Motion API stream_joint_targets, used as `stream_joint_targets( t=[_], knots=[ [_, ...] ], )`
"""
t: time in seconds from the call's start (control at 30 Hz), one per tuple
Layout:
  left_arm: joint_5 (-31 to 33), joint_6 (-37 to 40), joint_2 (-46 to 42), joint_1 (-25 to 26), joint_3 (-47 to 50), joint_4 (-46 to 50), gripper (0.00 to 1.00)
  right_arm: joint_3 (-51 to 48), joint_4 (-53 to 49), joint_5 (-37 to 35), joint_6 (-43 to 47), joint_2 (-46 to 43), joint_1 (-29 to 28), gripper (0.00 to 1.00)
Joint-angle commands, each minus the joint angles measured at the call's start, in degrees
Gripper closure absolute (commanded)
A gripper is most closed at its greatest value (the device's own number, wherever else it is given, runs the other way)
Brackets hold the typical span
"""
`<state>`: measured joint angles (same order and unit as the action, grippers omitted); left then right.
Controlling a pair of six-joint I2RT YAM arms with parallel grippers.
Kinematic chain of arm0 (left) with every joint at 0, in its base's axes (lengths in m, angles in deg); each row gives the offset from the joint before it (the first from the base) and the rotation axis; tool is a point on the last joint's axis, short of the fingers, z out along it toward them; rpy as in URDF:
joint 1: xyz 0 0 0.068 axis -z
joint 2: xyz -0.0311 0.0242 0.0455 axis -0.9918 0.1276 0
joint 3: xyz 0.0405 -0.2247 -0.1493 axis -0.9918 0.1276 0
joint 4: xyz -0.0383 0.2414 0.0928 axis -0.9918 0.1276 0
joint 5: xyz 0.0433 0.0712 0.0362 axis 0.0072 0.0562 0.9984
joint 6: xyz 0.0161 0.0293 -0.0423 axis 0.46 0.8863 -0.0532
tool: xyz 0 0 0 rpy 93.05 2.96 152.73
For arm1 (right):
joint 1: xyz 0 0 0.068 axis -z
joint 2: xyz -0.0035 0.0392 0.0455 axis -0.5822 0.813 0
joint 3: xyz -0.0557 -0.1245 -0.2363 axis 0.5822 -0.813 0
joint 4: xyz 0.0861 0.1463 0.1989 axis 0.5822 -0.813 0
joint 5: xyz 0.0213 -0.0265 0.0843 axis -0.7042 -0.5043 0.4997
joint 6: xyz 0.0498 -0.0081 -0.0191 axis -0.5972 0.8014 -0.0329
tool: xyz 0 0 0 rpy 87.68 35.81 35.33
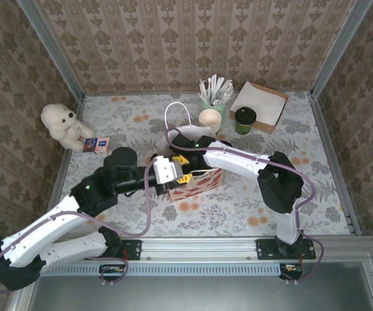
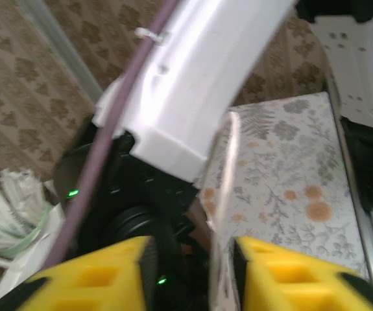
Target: Pack the takeout coffee
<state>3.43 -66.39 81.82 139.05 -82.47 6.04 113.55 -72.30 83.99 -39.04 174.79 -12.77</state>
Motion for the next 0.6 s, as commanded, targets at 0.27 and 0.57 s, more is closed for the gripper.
stream_joint_targets(
  t=[0.27, 0.57],
  knots=[
    [25.2, -30.6, -8.8, -12.1, 1.9, 1.2, 0.00, -0.2, 1.1, -0.2, 0.3, -1.5, -0.1, 0.60],
    [25.6, -52.6, -2.3, -22.3, -9.8, 31.4, 0.00, -0.7, 1.9, 0.0, -0.2, -1.2, -0.1, 0.60]
  ],
)
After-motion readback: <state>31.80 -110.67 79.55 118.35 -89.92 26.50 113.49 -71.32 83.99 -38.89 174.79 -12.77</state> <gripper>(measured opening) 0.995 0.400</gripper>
